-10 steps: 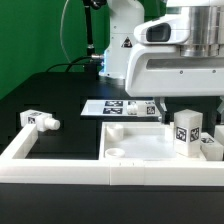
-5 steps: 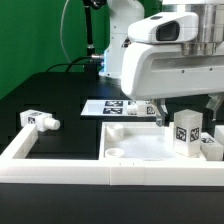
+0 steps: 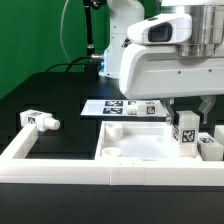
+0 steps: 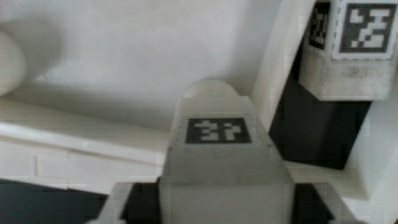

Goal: Assemble one leg

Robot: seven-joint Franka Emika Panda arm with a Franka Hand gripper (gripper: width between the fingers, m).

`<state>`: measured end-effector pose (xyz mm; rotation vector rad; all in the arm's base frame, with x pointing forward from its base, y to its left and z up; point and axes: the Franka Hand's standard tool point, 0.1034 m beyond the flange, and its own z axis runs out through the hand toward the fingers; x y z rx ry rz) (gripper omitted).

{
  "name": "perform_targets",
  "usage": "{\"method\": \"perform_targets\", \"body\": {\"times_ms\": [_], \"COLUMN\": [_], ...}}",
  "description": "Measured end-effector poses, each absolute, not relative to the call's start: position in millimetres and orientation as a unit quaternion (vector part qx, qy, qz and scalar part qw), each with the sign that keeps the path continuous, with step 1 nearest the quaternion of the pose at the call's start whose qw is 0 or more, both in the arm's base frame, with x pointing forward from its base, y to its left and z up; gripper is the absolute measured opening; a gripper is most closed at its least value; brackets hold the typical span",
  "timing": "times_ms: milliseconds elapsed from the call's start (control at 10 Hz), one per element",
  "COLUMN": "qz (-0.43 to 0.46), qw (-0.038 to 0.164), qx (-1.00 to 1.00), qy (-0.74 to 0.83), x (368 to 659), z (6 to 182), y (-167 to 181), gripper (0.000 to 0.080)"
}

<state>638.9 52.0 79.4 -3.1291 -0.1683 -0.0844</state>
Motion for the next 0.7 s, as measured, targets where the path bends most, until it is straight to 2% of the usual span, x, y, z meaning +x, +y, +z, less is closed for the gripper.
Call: {"method": "perform_targets", "body": {"times_ms": [500,700], "qz": [-0.019,-0.017], "qw": [0.028,0.029], "qx": [-0.961,-0.917], "qy": [0.276,0.397], "x": [638.3,640.1], "z": [78.2,77.8], "y": [51.3,57.1], "gripper": [0.0288,0.0288]}}
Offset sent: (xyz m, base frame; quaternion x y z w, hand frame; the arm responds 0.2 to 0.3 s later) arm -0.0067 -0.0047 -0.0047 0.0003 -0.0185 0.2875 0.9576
